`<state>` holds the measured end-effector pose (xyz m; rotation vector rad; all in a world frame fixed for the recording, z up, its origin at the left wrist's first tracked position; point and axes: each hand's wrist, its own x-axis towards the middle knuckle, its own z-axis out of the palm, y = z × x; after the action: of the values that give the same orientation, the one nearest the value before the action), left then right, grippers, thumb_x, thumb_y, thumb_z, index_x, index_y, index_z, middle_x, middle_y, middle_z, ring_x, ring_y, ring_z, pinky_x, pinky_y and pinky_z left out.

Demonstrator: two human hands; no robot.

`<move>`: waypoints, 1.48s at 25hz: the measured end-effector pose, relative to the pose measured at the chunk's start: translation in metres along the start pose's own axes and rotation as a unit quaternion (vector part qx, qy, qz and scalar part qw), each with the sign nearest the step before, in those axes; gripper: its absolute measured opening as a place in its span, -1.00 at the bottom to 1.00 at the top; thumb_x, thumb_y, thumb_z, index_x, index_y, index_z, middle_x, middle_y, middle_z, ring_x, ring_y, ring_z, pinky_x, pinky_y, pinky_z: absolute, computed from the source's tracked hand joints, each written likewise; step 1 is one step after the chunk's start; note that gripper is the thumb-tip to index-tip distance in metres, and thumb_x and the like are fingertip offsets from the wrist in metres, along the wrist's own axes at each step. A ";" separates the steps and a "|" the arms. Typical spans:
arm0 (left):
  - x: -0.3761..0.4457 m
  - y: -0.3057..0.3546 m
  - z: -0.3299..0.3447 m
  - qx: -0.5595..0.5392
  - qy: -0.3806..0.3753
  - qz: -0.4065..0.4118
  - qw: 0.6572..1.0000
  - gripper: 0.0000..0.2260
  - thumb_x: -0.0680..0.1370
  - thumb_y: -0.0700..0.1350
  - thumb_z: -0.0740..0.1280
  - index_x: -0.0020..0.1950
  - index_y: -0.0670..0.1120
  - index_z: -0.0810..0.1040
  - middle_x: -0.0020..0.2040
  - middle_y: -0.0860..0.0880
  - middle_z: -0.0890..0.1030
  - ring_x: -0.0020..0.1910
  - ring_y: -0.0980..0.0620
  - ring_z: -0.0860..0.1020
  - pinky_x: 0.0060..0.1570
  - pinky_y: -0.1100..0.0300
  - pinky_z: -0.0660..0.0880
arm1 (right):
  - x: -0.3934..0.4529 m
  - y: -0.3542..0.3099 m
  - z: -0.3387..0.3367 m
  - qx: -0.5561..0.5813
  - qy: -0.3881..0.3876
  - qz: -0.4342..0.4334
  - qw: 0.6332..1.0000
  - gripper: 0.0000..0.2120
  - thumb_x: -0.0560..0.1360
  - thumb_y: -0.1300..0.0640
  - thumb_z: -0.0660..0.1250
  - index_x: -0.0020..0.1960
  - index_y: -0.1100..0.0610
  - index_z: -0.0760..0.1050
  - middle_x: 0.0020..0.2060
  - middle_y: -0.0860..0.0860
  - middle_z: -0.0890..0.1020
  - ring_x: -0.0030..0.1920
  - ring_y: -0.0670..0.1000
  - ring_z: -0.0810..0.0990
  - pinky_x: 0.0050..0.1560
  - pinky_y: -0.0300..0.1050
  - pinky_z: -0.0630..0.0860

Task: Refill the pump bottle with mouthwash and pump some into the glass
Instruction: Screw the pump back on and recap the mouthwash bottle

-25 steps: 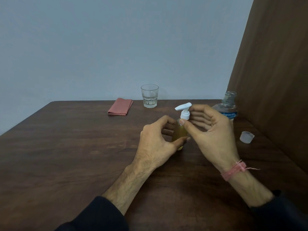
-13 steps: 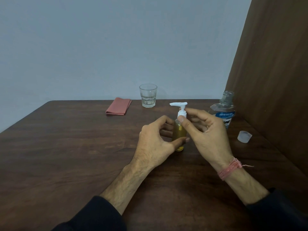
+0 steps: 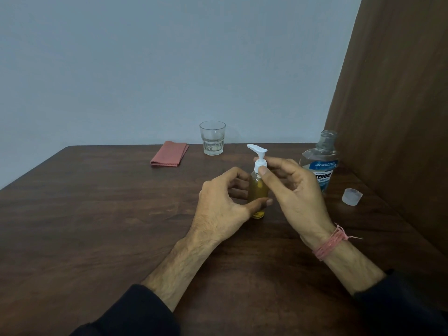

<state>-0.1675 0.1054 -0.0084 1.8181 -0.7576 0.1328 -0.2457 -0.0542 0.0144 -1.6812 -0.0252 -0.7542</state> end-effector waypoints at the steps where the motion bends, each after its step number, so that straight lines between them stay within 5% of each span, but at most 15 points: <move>1: 0.000 0.000 0.000 0.001 -0.004 -0.001 1.000 -0.60 0.39 0.23 0.76 0.09 0.21 0.69 0.01 0.23 0.81 0.02 0.26 0.79 0.10 0.08 0.79 | 0.000 0.000 0.000 0.000 0.004 0.002 1.000 -0.78 0.55 -0.09 0.53 0.18 -0.15 0.72 0.10 -0.04 0.75 0.12 -0.06 0.75 -0.18 -0.23 0.69; 5: 0.000 0.001 0.000 0.015 0.000 -0.005 1.000 -0.59 0.39 0.24 0.76 0.11 0.22 0.69 0.01 0.23 0.81 0.04 0.27 0.78 0.12 0.06 0.79 | 0.001 0.003 -0.002 0.017 0.020 0.014 1.000 -0.74 0.48 0.00 0.64 0.12 -0.06 0.67 0.04 -0.07 0.79 0.06 -0.07 0.77 -0.20 -0.21 0.69; 10: 0.000 0.001 0.001 0.013 -0.003 -0.018 1.000 -0.59 0.38 0.23 0.77 0.11 0.21 0.70 0.02 0.23 0.81 0.04 0.26 0.78 0.15 0.05 0.78 | 0.002 0.006 -0.002 0.022 0.002 0.023 0.999 -0.74 0.64 -0.04 0.41 0.29 -0.05 0.69 0.18 -0.04 0.73 0.23 -0.02 0.70 0.12 -0.06 0.69; 15: 0.000 0.001 0.001 0.002 -0.012 -0.013 1.000 -0.61 0.40 0.18 0.78 0.10 0.20 0.70 0.01 0.20 0.82 0.04 0.24 0.79 0.15 0.03 0.78 | 0.001 0.003 0.000 0.016 0.017 0.026 0.999 -0.75 0.52 0.05 0.59 0.18 0.00 0.68 0.06 -0.01 0.77 0.05 -0.09 0.76 -0.18 -0.25 0.68; 18: 0.000 0.001 0.001 0.002 -0.010 -0.010 1.000 -0.62 0.40 0.21 0.78 0.08 0.21 0.70 -0.01 0.24 0.81 0.02 0.25 0.79 0.15 0.03 0.78 | 0.001 0.002 -0.002 0.036 0.023 0.028 0.999 -0.69 0.48 0.00 0.62 0.17 0.02 0.65 0.07 -0.03 0.76 0.10 -0.06 0.74 -0.12 -0.17 0.70; 22: 0.000 0.001 0.002 -0.001 -0.012 -0.018 1.000 -0.60 0.38 0.22 0.78 0.08 0.21 0.71 0.00 0.25 0.82 0.03 0.25 0.80 0.16 0.02 0.78 | 0.001 0.002 -0.003 0.033 -0.002 0.028 0.999 -0.77 0.65 0.03 0.42 0.27 -0.03 0.72 0.17 0.05 0.70 0.22 0.03 0.70 0.18 -0.02 0.67; 28: 0.000 0.000 0.001 -0.003 -0.019 -0.024 1.000 -0.60 0.39 0.21 0.78 0.11 0.20 0.72 0.01 0.22 0.82 0.05 0.23 0.80 0.18 0.01 0.78 | 0.000 0.002 -0.002 -0.003 0.012 0.020 1.000 -0.84 0.61 0.07 0.49 0.17 -0.07 0.72 0.15 0.05 0.73 0.15 0.01 0.74 -0.06 0.00 0.74; 33: 0.003 0.001 -0.003 -0.019 -0.055 -0.023 0.998 -0.59 0.46 0.11 0.77 0.24 0.14 0.75 0.05 0.26 0.82 0.08 0.28 0.78 0.25 0.09 0.75 | 0.000 0.000 -0.003 -0.019 -0.002 0.023 1.000 -0.77 0.60 0.00 0.47 0.24 -0.07 0.73 0.14 0.00 0.68 0.21 -0.02 0.68 0.30 0.14 0.65; 37: 0.004 0.000 -0.002 -0.026 -0.064 -0.020 0.997 -0.59 0.48 0.07 0.76 0.27 0.10 0.77 0.08 0.25 0.83 0.12 0.28 0.78 0.29 0.09 0.74 | 0.001 -0.001 -0.004 -0.063 0.019 0.001 0.998 -0.81 0.56 0.04 0.53 0.17 -0.10 0.76 0.07 0.00 0.65 0.15 -0.01 0.69 0.23 0.19 0.68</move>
<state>-0.1639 0.1058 -0.0061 1.8027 -0.8073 -0.0298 -0.2467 -0.0581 0.0158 -1.7847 0.0518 -0.8008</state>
